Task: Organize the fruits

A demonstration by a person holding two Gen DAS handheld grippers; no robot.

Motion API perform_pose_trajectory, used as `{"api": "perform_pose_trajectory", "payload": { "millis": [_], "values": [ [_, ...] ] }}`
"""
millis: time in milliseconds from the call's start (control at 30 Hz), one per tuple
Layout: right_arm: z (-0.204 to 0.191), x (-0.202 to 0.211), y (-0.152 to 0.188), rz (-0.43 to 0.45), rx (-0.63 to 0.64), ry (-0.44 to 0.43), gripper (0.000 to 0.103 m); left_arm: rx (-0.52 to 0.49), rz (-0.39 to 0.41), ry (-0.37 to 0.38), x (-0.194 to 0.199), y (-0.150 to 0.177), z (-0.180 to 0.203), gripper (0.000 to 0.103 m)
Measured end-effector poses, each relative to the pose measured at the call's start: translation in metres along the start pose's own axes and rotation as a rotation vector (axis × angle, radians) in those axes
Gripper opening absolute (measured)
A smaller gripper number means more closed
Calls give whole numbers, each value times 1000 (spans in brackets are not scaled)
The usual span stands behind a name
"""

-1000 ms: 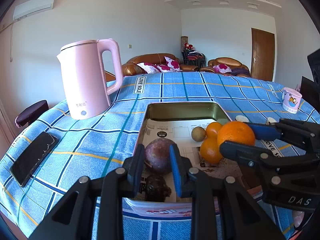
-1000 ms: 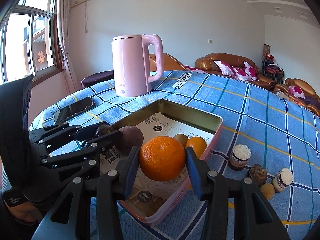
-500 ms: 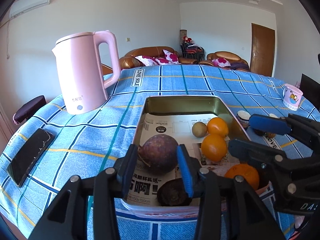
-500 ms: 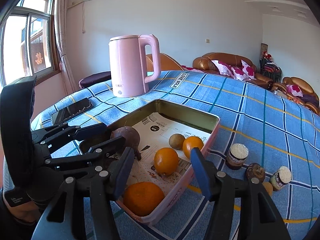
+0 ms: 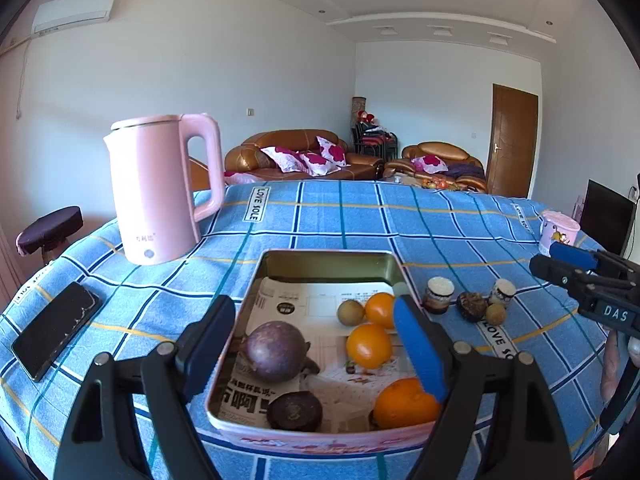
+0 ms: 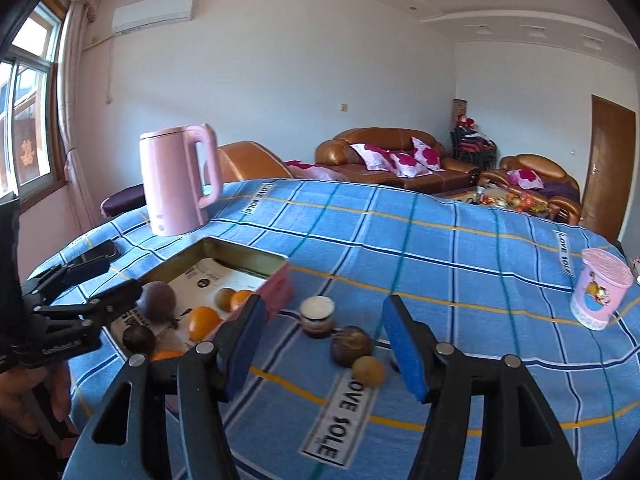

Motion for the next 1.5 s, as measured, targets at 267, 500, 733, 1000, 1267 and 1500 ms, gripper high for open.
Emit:
{"api": "perform_pose_trajectory", "payload": {
  "millis": [267,500,733,1000,1267,1500],
  "values": [
    [54,-4,25,-66,-75,90,63,-30,19,61,-18,-12,56,92],
    [70,-16,35,-123,-113,101,63,-59,-5,13,-52,-15,59,92],
    [66,-34,34,-168,-128,62,63,-27,9,-69,-71,-30,23,93],
    [58,-64,34,-237,-116,51,63,11,1,-150,-93,-41,-12,93],
    [58,-92,56,-355,-160,-10,46,-27,17,-49,-67,-30,33,95],
    [70,-73,55,-298,-206,-3,35,-132,-25,65,-59,-12,100,95]
  ]
}}
Point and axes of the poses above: each gripper's, at about its wrist camera, not at the fingertips, and x roughly against the way its jaws point, z to its right, y to its underside, the point moved 10 cm from there along -x, roughly the way its jaws point, and after that the axes turned 4 degrees about x, right-handed, at the moved point
